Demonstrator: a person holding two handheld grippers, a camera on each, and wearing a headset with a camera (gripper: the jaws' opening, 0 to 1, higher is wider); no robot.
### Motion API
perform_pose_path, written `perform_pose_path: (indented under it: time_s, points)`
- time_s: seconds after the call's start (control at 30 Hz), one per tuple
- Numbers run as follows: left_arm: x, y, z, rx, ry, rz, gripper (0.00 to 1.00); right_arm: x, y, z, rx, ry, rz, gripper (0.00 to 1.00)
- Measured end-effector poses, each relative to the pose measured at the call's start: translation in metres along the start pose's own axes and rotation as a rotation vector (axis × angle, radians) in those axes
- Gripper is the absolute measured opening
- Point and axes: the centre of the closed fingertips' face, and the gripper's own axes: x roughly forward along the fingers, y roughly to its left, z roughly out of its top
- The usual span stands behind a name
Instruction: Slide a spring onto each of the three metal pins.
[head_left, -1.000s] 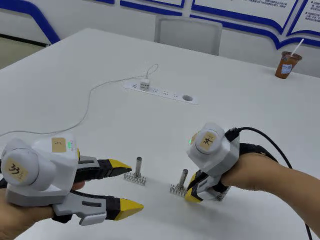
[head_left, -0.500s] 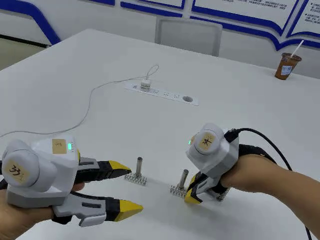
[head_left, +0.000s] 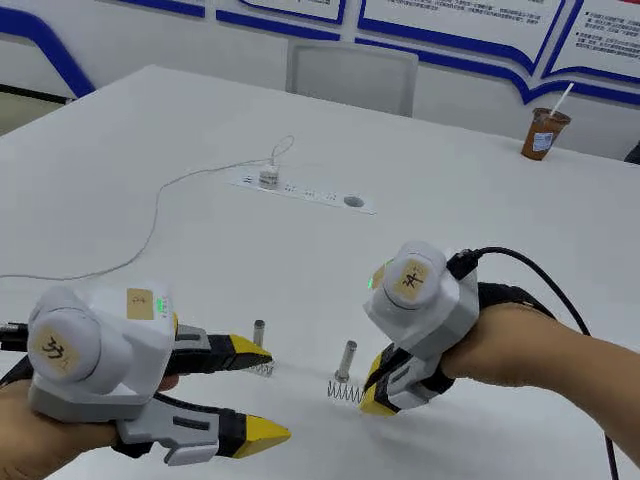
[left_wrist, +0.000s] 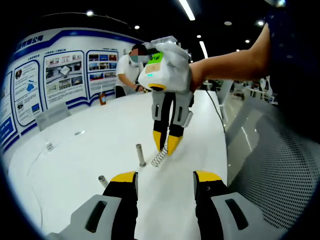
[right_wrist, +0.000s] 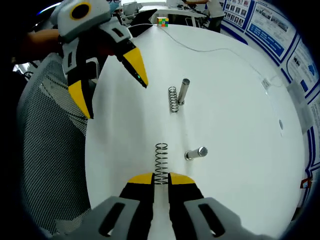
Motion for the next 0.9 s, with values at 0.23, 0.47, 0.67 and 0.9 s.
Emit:
perform_pose_path:
  time_s: [0.23,0.47,0.67,0.9]
  points:
    - [0.007,-0.006,0.005,0.034,0.013,-0.04,0.44,-0.023,0.024,0.021,-0.061,-0.032,0.03,0.11]
    - [0.007,-0.009,0.011,0.062,0.009,-0.049,0.42,-0.038,0.041,0.04,-0.135,-0.058,0.049,0.11]
    - [0.008,-0.013,0.013,0.083,0.005,-0.061,0.39,-0.043,0.045,0.049,-0.174,-0.068,0.054,0.11]
    - [0.01,-0.015,0.017,0.099,-0.003,-0.067,0.36,-0.046,0.047,0.051,-0.195,-0.071,0.061,0.11]
